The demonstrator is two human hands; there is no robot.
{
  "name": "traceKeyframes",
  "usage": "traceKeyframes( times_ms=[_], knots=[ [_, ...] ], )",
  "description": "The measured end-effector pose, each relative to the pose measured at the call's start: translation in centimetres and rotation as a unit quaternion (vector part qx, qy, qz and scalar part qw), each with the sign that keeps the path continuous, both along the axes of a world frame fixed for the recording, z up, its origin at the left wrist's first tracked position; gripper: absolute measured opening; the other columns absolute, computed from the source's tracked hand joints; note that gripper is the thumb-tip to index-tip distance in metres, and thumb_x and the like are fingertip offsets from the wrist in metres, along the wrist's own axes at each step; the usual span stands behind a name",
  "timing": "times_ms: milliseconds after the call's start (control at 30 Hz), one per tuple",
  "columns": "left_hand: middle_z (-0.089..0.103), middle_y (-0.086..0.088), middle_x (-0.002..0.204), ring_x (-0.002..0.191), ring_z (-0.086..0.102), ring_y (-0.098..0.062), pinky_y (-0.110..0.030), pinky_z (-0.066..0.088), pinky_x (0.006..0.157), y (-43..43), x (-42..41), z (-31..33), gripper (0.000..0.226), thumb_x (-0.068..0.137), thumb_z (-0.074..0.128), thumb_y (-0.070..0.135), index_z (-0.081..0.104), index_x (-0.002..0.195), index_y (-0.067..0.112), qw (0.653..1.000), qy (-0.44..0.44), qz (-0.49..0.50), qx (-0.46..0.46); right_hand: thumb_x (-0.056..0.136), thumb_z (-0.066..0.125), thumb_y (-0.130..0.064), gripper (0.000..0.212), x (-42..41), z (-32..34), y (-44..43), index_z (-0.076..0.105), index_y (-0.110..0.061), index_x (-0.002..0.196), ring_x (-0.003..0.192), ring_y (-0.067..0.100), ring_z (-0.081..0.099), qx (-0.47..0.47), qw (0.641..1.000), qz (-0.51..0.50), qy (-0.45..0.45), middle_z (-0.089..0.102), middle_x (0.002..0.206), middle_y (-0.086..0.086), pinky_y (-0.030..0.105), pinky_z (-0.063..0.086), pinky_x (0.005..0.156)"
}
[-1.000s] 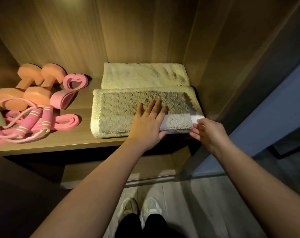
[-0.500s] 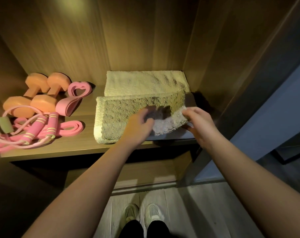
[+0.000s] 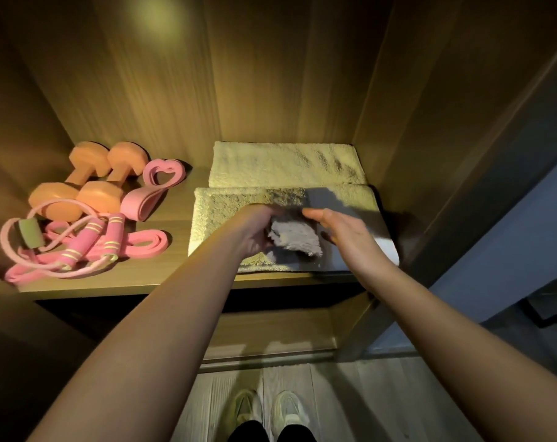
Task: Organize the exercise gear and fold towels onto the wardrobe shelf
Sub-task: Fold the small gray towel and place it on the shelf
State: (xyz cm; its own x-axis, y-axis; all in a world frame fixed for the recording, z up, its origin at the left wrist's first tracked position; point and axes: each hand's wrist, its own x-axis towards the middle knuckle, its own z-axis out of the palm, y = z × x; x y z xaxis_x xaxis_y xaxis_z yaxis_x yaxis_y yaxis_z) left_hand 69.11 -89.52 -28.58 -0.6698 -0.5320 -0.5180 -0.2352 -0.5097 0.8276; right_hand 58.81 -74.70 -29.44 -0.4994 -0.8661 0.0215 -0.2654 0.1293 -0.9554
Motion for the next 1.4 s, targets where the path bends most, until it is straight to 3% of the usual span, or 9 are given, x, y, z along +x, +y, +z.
traceKeyframes(
  times_ms=[67,167,267,467,600,800,967,1267,1400],
  knots=[
    [0.067,-0.012,0.08,0.065,0.072,-0.025,-0.033,0.06,0.056,-1.2,1.2,0.5,0.013,0.098,0.049,0.009,0.058,0.098,0.0,0.999,0.014,0.025,0.018,0.101,0.047,-0.036,0.042,-0.2,-0.2,-0.2,0.05,-0.023,0.14,0.125,-0.009,0.046,-0.006,0.999,0.016,0.03,0.051,0.139,-0.018,0.009,0.036,0.099],
    [0.07,-0.011,0.067,0.054,0.069,-0.023,-0.029,0.056,0.045,-3.1,3.6,0.9,0.015,0.098,0.052,0.011,0.061,0.091,0.001,0.994,0.027,0.102,0.041,0.089,0.064,-0.046,0.08,0.5,-0.8,-0.8,0.021,-0.03,0.154,0.137,-0.006,0.025,0.044,0.991,0.074,0.106,0.024,0.153,-0.023,0.018,0.026,0.106],
    [0.066,-0.007,0.058,0.041,0.06,-0.017,-0.023,0.049,0.038,-4.3,5.6,0.6,0.019,0.098,0.052,0.013,0.062,0.088,0.001,0.993,-0.014,0.119,0.011,0.087,0.066,-0.046,0.091,2.0,-1.8,-2.2,0.007,-0.033,0.156,0.14,0.004,0.027,0.092,0.967,0.097,0.219,0.021,0.159,-0.012,0.023,0.029,0.105],
    [0.059,-0.003,0.058,0.039,0.048,-0.012,-0.02,0.038,0.036,-5.4,7.0,0.0,0.026,0.1,0.05,0.019,0.062,0.081,0.005,0.982,-0.144,0.069,-0.103,0.092,0.053,-0.028,0.077,3.7,-2.7,-3.4,0.009,-0.043,0.153,0.146,0.024,0.021,0.129,0.919,0.107,0.356,0.006,0.164,-0.005,0.046,0.029,0.115],
    [0.059,-0.008,0.075,0.057,0.048,-0.015,-0.022,0.041,0.047,-5.6,6.5,-0.4,0.02,0.098,0.055,0.019,0.064,0.099,0.002,0.922,-0.212,-0.005,-0.324,0.093,0.046,-0.025,0.072,3.9,-2.9,-3.1,0.01,-0.045,0.153,0.144,0.025,0.025,0.143,0.913,0.097,0.37,0.003,0.164,-0.004,0.045,0.029,0.113],
    [0.063,-0.004,0.102,0.075,0.056,-0.013,-0.029,0.045,0.068,-5.4,6.4,-1.2,0.04,0.092,0.063,0.023,0.053,0.128,0.012,0.91,-0.202,0.009,-0.363,0.092,0.05,-0.037,0.075,4.4,-3.0,-3.5,0.007,-0.041,0.153,0.136,0.029,0.038,0.135,0.892,0.056,0.427,0.017,0.162,0.003,0.041,0.039,0.105],
    [0.057,-0.007,0.094,0.085,0.054,-0.026,-0.032,0.041,0.066,-5.9,7.6,-1.6,0.044,0.081,0.071,0.047,0.051,0.099,0.013,0.813,-0.328,0.016,-0.481,0.097,0.042,-0.028,0.066,4.9,-3.7,-3.5,0.012,-0.028,0.156,0.14,0.027,0.033,0.177,0.858,0.023,0.481,0.024,0.16,0.01,0.041,0.032,0.11],
    [0.05,-0.007,0.071,0.055,0.047,-0.017,-0.025,0.043,0.039,-5.0,6.0,0.9,0.033,0.094,0.064,0.031,0.05,0.089,0.001,0.92,-0.296,0.014,-0.258,0.095,0.041,-0.025,0.063,5.2,-3.9,-3.2,0.02,-0.015,0.154,0.132,0.031,0.039,0.163,0.877,-0.002,0.451,0.04,0.149,0.014,0.041,0.033,0.109],
    [0.055,-0.014,0.09,0.073,0.049,-0.023,-0.03,0.042,0.054,-4.2,6.1,1.0,0.022,0.093,0.063,0.016,0.059,0.102,-0.003,0.959,-0.181,0.067,-0.209,0.096,0.044,-0.023,0.056,5.1,-3.8,-2.4,0.03,-0.018,0.15,0.124,0.026,0.047,0.12,0.914,-0.041,0.385,0.052,0.137,0.008,0.041,0.038,0.102]
  ],
)
